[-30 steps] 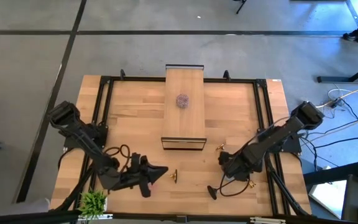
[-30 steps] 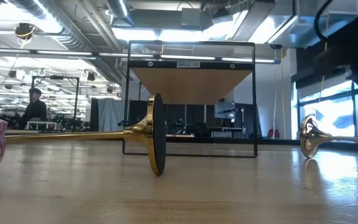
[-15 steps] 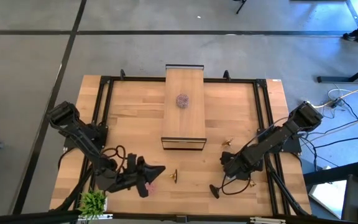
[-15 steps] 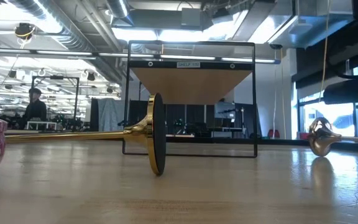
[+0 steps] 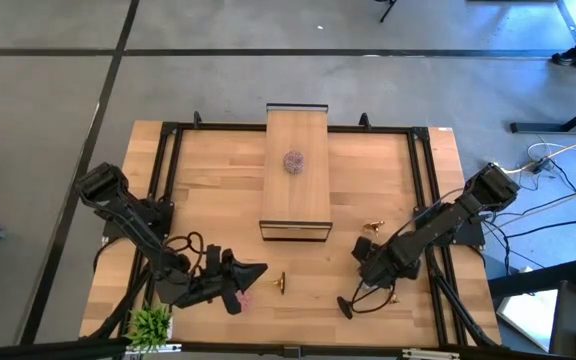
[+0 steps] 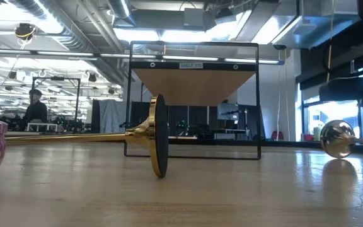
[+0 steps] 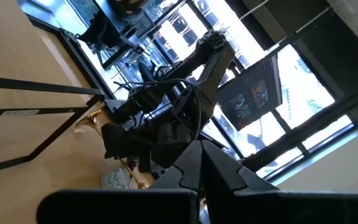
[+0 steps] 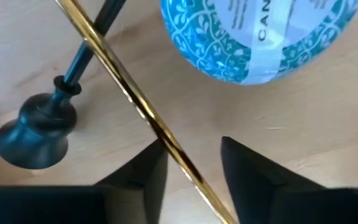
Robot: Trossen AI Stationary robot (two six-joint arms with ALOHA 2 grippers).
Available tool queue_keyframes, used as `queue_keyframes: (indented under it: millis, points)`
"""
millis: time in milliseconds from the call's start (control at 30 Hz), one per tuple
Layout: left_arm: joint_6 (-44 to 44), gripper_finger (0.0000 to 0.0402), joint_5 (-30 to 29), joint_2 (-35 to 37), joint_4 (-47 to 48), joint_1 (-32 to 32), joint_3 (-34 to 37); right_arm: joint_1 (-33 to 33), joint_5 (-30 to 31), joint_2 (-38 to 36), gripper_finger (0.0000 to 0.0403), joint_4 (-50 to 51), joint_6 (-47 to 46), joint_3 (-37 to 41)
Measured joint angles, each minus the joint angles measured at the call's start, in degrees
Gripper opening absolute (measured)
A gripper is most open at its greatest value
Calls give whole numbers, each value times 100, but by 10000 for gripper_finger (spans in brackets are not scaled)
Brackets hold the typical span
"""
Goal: Pick & Place candle stick holders
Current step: Put the left gold candle holder on the shelf
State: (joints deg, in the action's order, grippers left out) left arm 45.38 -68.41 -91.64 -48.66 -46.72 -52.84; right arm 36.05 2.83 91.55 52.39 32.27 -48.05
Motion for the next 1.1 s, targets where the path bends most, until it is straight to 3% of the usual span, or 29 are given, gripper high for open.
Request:
queue_keyframes:
  millis: [200, 300, 767, 1100]
  points:
    - [-18, 5, -1, 1, 1, 0, 0, 2, -2, -4, 44, 120, -400, 0]
    - [-17, 2, -1, 1, 0, 0, 0, 2, 14, -4, 16, 141, -613, 0]
    - [-57, 2, -55, 1, 1, 0, 2, 0, 1, -6, 16, 775, -1528, -276]
    - [-117, 1, -76, 3, 2, 0, 4, -1, 180, -7, 16, 1734, -1967, -1495]
